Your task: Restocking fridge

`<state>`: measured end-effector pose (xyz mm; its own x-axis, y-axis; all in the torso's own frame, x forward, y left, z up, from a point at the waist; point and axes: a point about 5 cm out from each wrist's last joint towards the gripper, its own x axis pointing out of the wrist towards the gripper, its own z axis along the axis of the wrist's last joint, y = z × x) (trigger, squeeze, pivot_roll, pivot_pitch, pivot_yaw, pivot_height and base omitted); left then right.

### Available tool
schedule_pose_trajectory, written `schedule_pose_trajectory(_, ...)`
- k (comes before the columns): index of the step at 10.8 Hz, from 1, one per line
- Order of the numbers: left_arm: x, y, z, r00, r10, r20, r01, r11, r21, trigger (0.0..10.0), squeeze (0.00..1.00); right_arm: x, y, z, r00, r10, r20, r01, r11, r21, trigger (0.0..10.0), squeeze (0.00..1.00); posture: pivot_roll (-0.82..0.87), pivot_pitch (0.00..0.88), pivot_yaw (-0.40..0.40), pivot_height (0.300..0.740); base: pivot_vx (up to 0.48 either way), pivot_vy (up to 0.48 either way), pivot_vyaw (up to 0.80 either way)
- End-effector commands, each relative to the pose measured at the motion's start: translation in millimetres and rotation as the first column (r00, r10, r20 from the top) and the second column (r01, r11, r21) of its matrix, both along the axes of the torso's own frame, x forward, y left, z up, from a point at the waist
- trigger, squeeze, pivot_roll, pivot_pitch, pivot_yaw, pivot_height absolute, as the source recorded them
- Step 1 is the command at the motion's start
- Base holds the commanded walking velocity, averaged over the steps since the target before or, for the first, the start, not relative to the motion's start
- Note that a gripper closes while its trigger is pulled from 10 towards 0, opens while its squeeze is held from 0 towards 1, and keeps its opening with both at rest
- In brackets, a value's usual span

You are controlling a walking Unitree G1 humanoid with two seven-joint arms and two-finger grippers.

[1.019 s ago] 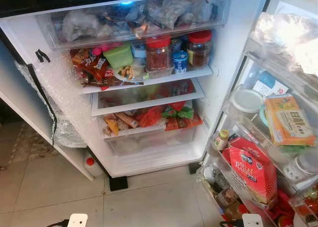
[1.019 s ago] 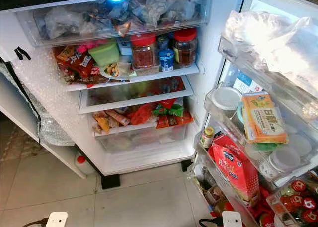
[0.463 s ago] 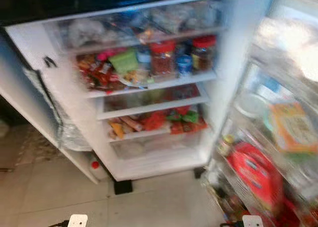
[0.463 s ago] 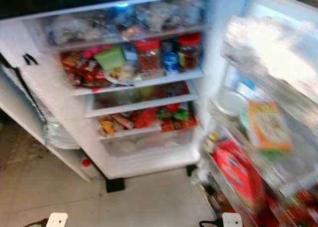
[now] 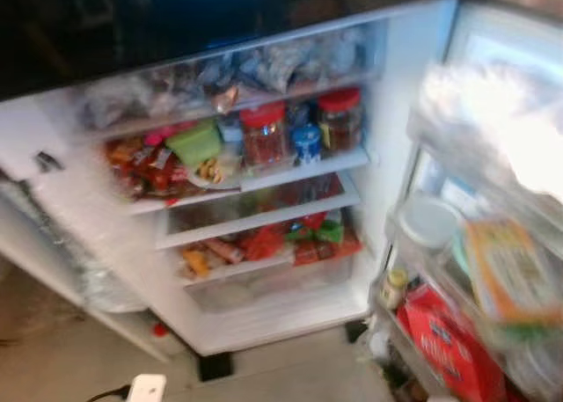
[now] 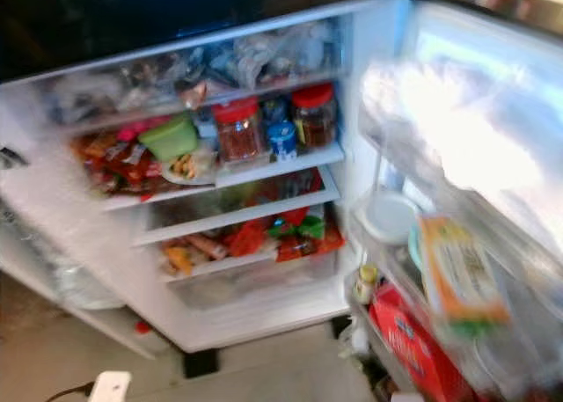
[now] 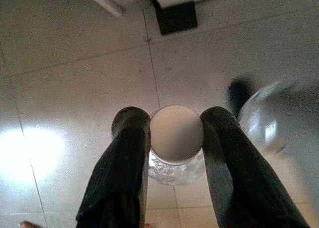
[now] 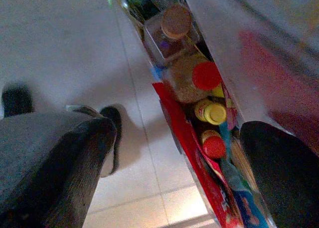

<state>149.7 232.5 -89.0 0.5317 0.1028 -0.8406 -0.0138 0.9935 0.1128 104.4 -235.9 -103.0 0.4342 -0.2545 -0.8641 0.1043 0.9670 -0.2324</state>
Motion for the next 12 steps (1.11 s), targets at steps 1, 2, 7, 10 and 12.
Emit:
schedule_pose_trajectory(1, -9.4, 11.0, -1.0, 0.999, 0.013, -0.032, -0.013, 1.000, 0.028, 10.0, 0.00, 19.8, -3.1, 7.3, 0.997, 0.011, 0.075, -0.010, 1.000, -0.016, 10.0, 0.00, -0.01, 0.084, 0.086, 0.740, 0.311, 0.000, 0.00)
schedule_pose_trajectory(2, -9.2, 10.9, -1.0, 0.999, 0.016, -0.030, -0.015, 1.000, 0.026, 10.0, 0.00, 20.0, -3.0, 7.3, 0.997, 0.018, 0.074, -0.017, 1.000, -0.013, 10.0, 0.00, -0.01, 0.085, 0.086, 0.740, 0.300, 0.000, 0.00)
schedule_pose_trajectory(7, -4.8, 9.5, 1.7, 0.999, 0.025, 0.037, -0.026, 1.000, 0.018, 10.0, 0.00, 20.4, -2.5, 7.1, 0.997, 0.034, 0.067, -0.035, 0.999, 0.015, 10.0, 0.00, 0.01, 0.092, 0.080, 0.740, 0.053, 0.000, 0.00)
schedule_pose_trajectory(10, 6.4, 8.2, 10.2, 0.984, 0.009, 0.180, -0.013, 1.000, 0.021, 10.0, 0.00, 22.1, -2.2, 7.5, 0.996, 0.053, 0.065, -0.054, 0.998, 0.023, 10.0, 0.00, 0.02, 0.085, 0.073, 0.740, 0.000, 0.000, 0.00)
schedule_pose_trajectory(12, 113.8, -14.3, 75.2, 0.847, -0.120, 0.518, 0.122, 0.992, 0.030, 10.0, 0.00, 22.4, -1.7, 7.5, 0.997, 0.047, 0.069, -0.049, 0.998, 0.035, 10.0, 0.00, -0.01, 0.090, 0.083, 0.740, 0.000, 0.000, 0.00)
